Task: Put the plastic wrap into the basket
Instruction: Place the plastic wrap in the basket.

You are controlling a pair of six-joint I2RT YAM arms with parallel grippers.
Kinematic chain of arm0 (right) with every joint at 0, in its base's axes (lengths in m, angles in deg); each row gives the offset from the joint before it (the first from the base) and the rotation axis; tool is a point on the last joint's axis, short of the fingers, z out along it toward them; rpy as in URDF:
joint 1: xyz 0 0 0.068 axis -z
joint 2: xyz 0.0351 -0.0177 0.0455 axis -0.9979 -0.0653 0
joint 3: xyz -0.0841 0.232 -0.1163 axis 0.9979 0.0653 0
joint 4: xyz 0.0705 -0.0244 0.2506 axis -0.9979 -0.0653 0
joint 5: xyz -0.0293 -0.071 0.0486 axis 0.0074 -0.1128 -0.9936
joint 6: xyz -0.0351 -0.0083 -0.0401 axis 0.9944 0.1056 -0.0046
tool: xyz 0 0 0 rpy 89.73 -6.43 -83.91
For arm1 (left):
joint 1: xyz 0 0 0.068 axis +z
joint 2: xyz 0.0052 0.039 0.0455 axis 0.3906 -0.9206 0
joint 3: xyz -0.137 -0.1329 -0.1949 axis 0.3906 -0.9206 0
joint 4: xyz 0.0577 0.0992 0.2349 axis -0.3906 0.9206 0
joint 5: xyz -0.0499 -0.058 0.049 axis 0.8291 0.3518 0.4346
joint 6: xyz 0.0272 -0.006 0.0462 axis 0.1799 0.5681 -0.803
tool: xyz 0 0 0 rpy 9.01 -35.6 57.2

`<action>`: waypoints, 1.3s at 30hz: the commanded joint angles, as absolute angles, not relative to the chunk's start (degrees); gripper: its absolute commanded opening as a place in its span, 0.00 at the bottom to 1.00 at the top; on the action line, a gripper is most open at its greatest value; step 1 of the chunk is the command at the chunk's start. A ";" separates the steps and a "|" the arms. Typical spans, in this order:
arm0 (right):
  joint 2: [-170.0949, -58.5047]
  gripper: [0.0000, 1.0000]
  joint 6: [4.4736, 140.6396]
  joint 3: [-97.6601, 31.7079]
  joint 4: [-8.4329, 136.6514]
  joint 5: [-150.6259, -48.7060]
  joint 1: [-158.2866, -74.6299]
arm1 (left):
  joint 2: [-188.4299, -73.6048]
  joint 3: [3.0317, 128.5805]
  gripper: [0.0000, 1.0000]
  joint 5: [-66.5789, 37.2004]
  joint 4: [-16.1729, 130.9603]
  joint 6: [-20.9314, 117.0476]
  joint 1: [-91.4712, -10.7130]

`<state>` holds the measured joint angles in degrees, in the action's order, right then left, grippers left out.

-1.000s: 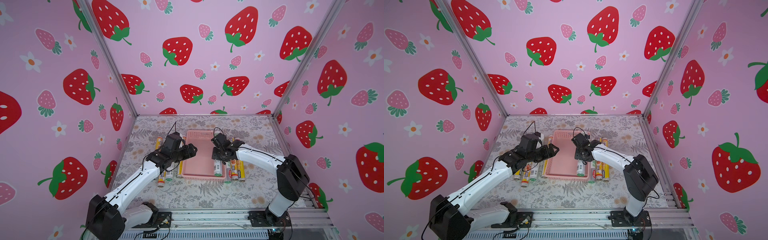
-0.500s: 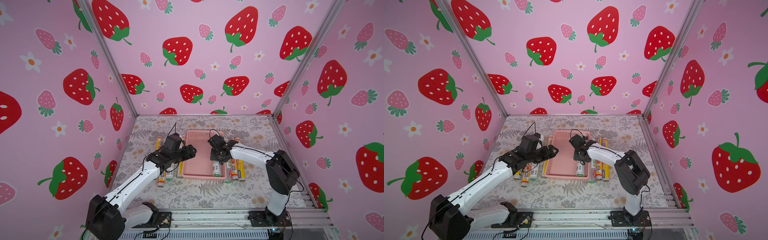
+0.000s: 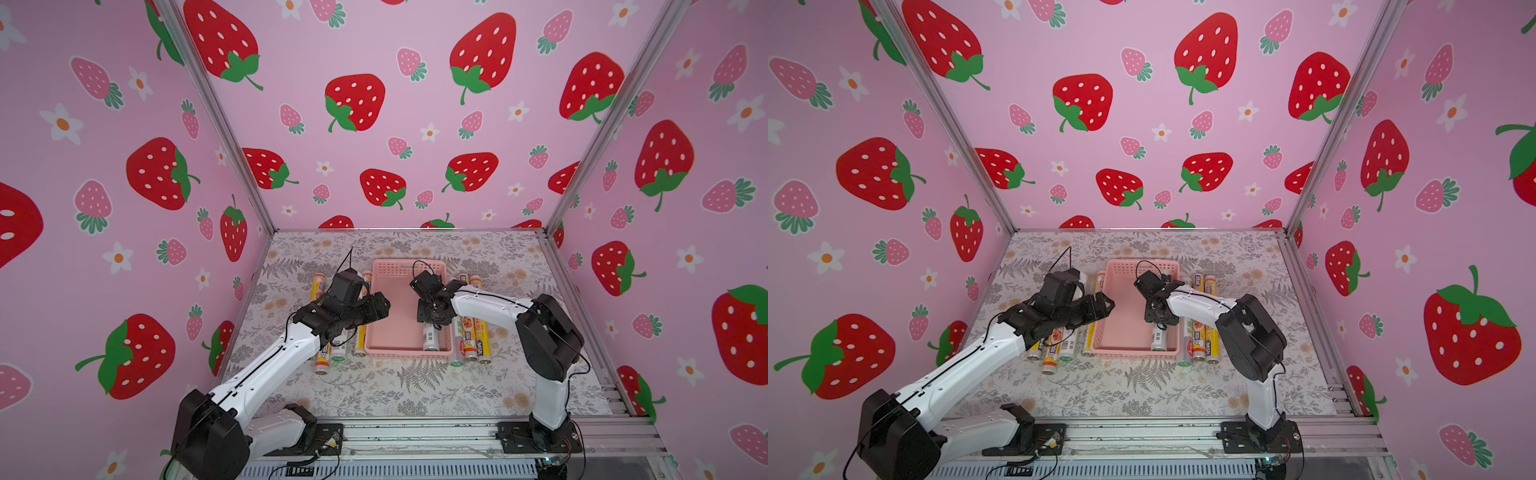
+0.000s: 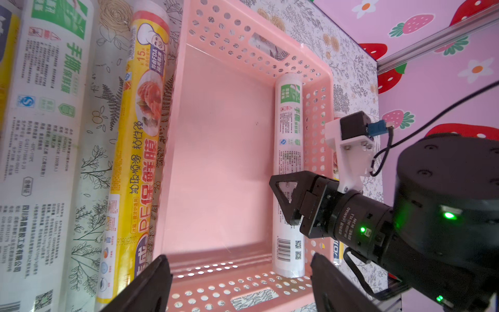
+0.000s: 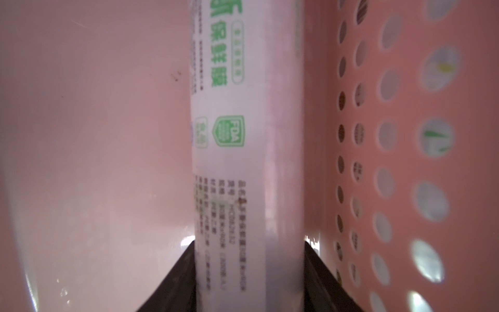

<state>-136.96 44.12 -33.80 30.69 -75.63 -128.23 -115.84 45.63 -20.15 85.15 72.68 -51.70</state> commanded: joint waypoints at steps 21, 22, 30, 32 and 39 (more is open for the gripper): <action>-133.92 0.61 46.79 -38.24 29.45 -72.52 -129.15 | -114.27 46.48 0.88 -22.45 88.24 70.48 -51.38; -133.14 0.61 47.35 -38.22 29.96 -72.39 -129.45 | -113.91 46.49 0.88 -22.81 88.53 70.52 -51.22; -133.37 0.61 51.79 -43.05 28.73 -74.96 -131.06 | -108.51 44.51 0.88 -24.13 91.57 68.99 -46.81; -134.05 0.63 51.49 -43.01 28.17 -73.90 -131.04 | -107.23 43.66 0.88 -23.30 92.18 68.73 -45.27; -135.50 0.67 50.31 -39.43 30.20 -74.84 -130.99 | -105.02 41.62 0.89 -22.00 93.86 67.80 -43.78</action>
